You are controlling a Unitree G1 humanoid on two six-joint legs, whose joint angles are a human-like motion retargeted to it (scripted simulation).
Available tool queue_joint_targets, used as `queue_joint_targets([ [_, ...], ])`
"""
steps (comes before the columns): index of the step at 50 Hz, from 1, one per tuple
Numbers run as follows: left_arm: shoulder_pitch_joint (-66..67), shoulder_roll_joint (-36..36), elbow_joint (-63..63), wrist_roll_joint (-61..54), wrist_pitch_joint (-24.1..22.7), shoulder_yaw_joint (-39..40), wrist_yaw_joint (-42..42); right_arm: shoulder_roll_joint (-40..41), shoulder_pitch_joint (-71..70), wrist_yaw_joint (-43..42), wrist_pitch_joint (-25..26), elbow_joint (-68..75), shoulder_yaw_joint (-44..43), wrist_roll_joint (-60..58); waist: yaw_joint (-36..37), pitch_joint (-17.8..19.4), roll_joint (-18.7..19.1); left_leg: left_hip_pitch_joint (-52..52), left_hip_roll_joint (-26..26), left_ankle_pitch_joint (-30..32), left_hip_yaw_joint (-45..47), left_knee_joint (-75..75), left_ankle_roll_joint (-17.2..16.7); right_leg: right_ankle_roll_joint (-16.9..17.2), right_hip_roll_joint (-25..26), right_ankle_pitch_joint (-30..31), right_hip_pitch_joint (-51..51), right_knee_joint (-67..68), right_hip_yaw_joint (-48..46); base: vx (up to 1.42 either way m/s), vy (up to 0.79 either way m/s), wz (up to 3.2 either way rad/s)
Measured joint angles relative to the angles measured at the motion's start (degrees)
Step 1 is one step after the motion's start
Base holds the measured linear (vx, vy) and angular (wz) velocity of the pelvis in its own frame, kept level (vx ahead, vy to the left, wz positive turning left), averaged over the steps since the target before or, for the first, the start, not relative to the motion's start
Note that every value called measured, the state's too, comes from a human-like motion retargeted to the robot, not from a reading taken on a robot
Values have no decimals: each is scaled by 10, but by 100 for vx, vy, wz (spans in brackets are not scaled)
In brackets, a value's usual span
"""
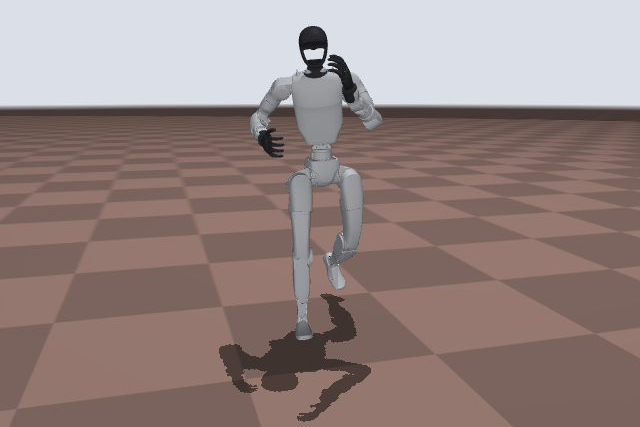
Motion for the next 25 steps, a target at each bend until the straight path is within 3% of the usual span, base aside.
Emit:
queue_joint_targets([
  [3,178,-49,9,19,-6,5,55,34,-150,-74,-8,36,110,-75,48,29,3,-87,12,-18,2,188,9,-22,26,-67,14,80,24,91,-26,-102],
  [7,423,-87,2,-74,-22,32,116,111,-334,-71,11,21,172,-197,159,27,-44,-207,-4,-74,39,263,50,-19,29,-85,48,85,64,91,-22,-104],
  [10,567,-43,-23,-77,-32,79,102,166,-410,-78,0,-13,202,-184,285,19,-97,-261,-20,-105,96,168,60,-15,12,-54,93,36,101,93,-13,-110],
  [12,636,0,-34,-87,-32,122,61,184,-451,-85,-8,-33,231,-164,363,20,-122,-270,-30,-101,131,36,46,-1,2,-22,123,7,122,95,-2,-89],
  [15,705,58,-31,-136,-8,187,-23,190,-512,-79,-12,-51,266,-152,450,18,-124,-252,-25,-66,193,-214,13,13,9,18,169,-17,139,98,7,-53],
  [18,743,92,-20,-147,26,235,-89,189,-540,-42,-4,-57,274,-141,471,7,-84,-230,-24,-70,239,-371,-36,12,44,49,243,-30,138,102,14,31],
  [20,751,90,-18,-133,41,249,-123,198,-529,-8,3,-58,271,-124,447,10,-54,-210,-33,-49,235,-385,-49,6,65,78,300,-29,131,104,15,118],
  [22,724,65,-18,-108,48,231,-144,213,-483,18,3,-57,263,-100,406,30,-37,-173,-45,-67,197,-347,-18,23,72,112,329,40,117,102,13,154],
  [25,596,15,10,-41,38,149,-124,224,-381,9,-8,-33,241,-108,362,55,-58,-152,-67,-152,145,-251,29,92,43,139,255,292,96,97,4,130],
])
